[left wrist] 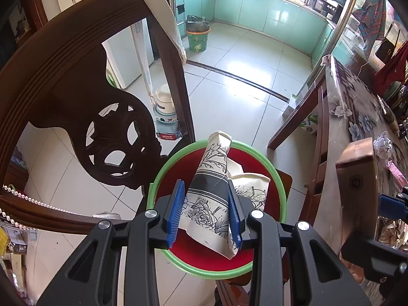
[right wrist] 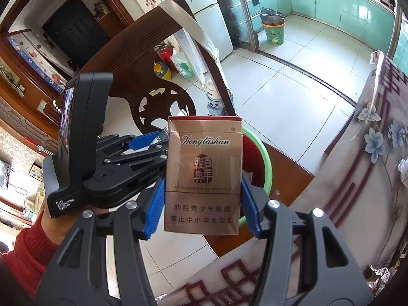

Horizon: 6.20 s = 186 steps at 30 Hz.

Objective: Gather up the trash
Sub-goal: 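Open both grippers over the red bin to drop cup and cigarette pack, then move both open grippers back over the trash on the table, then grasp the crumpled newspaper with left gripper while right grasps pink foil bag, then carry the crumpled newspaper and pink foil bag over the red bin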

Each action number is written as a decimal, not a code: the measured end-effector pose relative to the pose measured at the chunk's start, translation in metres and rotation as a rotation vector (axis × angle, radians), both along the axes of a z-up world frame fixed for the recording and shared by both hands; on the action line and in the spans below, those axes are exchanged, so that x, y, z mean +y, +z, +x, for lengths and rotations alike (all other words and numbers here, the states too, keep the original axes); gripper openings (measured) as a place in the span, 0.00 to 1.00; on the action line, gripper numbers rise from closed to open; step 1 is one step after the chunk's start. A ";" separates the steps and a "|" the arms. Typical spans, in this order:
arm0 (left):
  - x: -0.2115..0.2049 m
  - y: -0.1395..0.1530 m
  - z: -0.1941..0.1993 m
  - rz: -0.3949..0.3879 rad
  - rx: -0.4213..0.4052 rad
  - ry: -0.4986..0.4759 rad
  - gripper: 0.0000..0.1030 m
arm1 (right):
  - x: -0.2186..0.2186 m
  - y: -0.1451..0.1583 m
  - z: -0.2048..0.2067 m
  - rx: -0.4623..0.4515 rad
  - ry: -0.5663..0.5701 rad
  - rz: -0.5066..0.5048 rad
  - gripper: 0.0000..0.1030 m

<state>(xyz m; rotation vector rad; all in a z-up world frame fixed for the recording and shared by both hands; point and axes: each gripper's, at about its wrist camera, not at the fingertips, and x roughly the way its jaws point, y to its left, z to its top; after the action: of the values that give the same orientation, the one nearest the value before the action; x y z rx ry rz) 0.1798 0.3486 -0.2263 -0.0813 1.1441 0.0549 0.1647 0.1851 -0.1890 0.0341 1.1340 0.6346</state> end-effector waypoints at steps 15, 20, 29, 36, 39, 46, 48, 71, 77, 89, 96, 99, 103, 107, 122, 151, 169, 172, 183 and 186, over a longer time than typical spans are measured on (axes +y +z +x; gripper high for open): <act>0.008 0.013 0.000 0.019 -0.032 0.020 0.54 | -0.005 0.005 -0.010 -0.043 -0.007 -0.018 0.67; 0.004 0.026 -0.006 0.017 -0.059 0.010 0.54 | -0.022 0.019 -0.027 -0.065 -0.041 -0.017 0.67; -0.014 0.050 -0.024 0.002 -0.106 -0.040 0.55 | -0.072 0.034 -0.068 -0.081 -0.155 -0.054 0.67; -0.044 0.057 -0.049 -0.033 -0.113 -0.127 0.55 | -0.085 0.041 -0.100 -0.085 -0.211 -0.060 0.67; -0.060 0.058 -0.056 -0.034 -0.106 -0.176 0.55 | -0.093 0.043 -0.111 -0.092 -0.231 -0.053 0.67; -0.104 0.064 -0.068 -0.050 -0.112 -0.293 0.55 | -0.139 0.033 -0.140 -0.063 -0.373 -0.075 0.67; -0.120 0.065 -0.072 -0.059 -0.110 -0.331 0.55 | -0.159 0.028 -0.150 -0.049 -0.431 -0.090 0.67; -0.307 0.058 -0.133 -0.132 0.002 -0.530 0.62 | -0.399 -0.035 -0.016 0.138 -0.527 -0.373 0.68; -0.330 0.050 -0.122 -0.137 0.025 -0.505 0.62 | -0.411 -0.045 -0.021 0.161 -0.512 -0.307 0.32; -0.384 0.007 -0.091 -0.150 0.126 -0.519 0.48 | -0.431 0.004 -0.069 0.048 -0.577 -0.151 0.28; -0.389 -0.002 -0.090 -0.162 0.153 -0.528 0.37 | -0.417 0.021 -0.096 0.000 -0.606 -0.109 0.28; -0.385 0.001 -0.090 -0.176 0.145 -0.531 0.34 | -0.414 0.024 -0.103 0.002 -0.626 -0.088 0.28; -0.378 0.013 -0.094 -0.176 0.110 -0.539 0.33 | -0.408 0.028 -0.110 -0.007 -0.634 -0.079 0.28; -0.371 0.029 -0.099 -0.181 0.068 -0.542 0.33 | -0.399 0.035 -0.117 -0.025 -0.635 -0.077 0.28; -0.334 0.080 -0.120 -0.228 -0.058 -0.530 0.33 | -0.375 0.055 -0.147 -0.066 -0.664 -0.068 0.28; -0.258 0.090 -0.113 -0.235 -0.096 -0.487 0.33 | -0.306 0.067 -0.157 -0.089 -0.658 -0.090 0.28; -0.226 0.080 -0.104 -0.242 -0.083 -0.468 0.33 | -0.271 0.065 -0.147 -0.081 -0.631 -0.103 0.28; -0.216 0.079 -0.102 -0.240 -0.083 -0.447 0.33 | -0.262 0.064 -0.143 -0.081 -0.614 -0.103 0.28; -0.170 0.073 -0.093 -0.235 -0.086 -0.357 0.33 | -0.221 0.058 -0.118 -0.074 -0.523 -0.099 0.28; -0.157 0.071 -0.090 -0.235 -0.086 -0.328 0.33 | -0.209 0.057 -0.112 -0.075 -0.498 -0.100 0.28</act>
<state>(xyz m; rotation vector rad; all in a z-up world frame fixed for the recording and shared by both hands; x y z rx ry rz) 0.0901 0.1914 -0.1556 -0.1026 1.0618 -0.3720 0.0523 -0.0243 -0.1316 0.1989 1.0311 0.1348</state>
